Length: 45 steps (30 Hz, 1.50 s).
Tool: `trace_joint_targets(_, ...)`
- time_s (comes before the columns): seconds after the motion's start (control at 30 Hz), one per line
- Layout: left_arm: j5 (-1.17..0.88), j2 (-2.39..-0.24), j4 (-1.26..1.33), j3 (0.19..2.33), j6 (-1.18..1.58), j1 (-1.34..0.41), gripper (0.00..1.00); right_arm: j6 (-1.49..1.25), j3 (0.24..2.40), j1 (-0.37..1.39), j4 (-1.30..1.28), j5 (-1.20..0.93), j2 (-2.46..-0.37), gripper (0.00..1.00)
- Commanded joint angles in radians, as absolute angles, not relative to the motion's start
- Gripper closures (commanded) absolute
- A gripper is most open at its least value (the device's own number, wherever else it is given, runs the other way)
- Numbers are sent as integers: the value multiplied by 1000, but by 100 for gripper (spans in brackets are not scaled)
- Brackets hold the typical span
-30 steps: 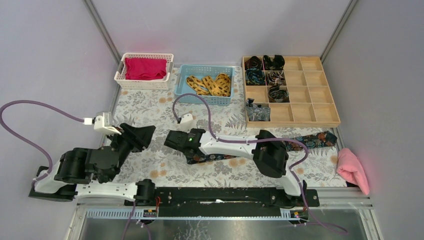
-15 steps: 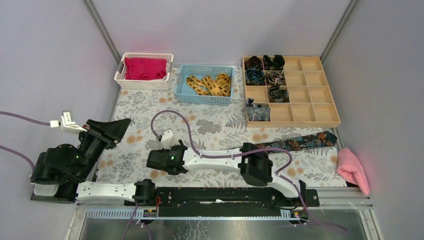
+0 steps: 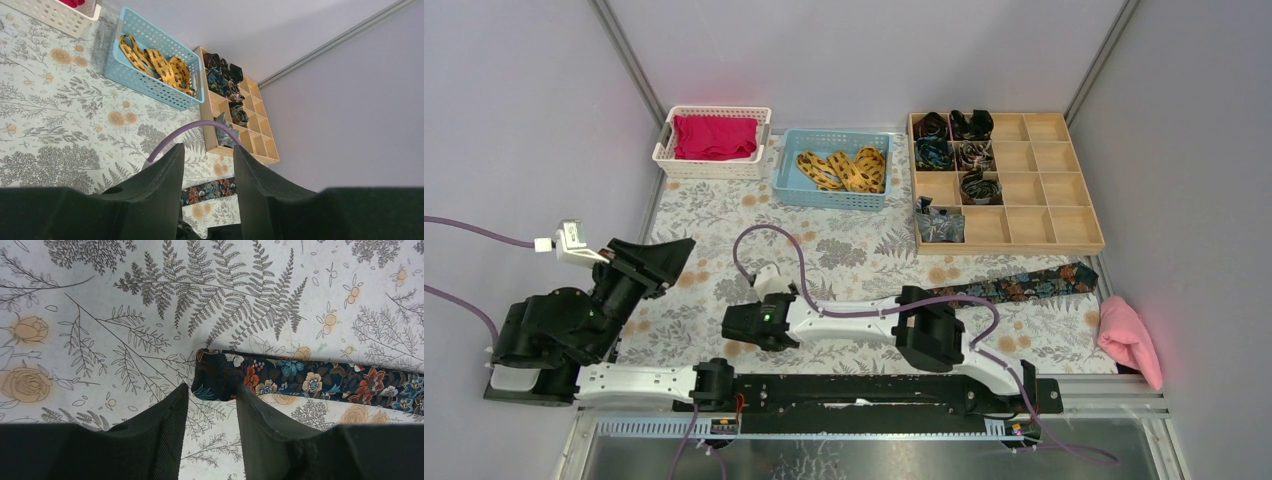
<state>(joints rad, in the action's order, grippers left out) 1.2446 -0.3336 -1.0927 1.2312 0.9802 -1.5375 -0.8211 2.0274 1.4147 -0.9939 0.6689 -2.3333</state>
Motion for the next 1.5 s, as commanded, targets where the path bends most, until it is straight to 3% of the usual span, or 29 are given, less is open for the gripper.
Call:
trace_joint_targets(0.0,1244,-308,-1086,1214,974,-1542,52,-835,2039,1411,-1001,660,-2374,54)
trace_joint_targets(0.27,1238,-331,-1085,1211,973,-1542,52,-849,2056,1396,-1032,657,-2427,83)
trace_joint_targets(0.43,1233,-389,-1033,1193,933,-1542,53,-868,1881,1376,-905,679,-2295,93)
trace_joint_targets(0.83,1305,-552,-843,1064,862,-1542,59,-764,1127,1255,-166,378,-1652,97)
trace_joint_targets(1.13,1245,-640,-445,841,647,-1542,63,-826,876,1105,-109,235,-1430,98)
trace_joint_targets(1.47,1180,-958,-257,824,604,-1512,62,-835,701,989,-126,212,-1302,99)
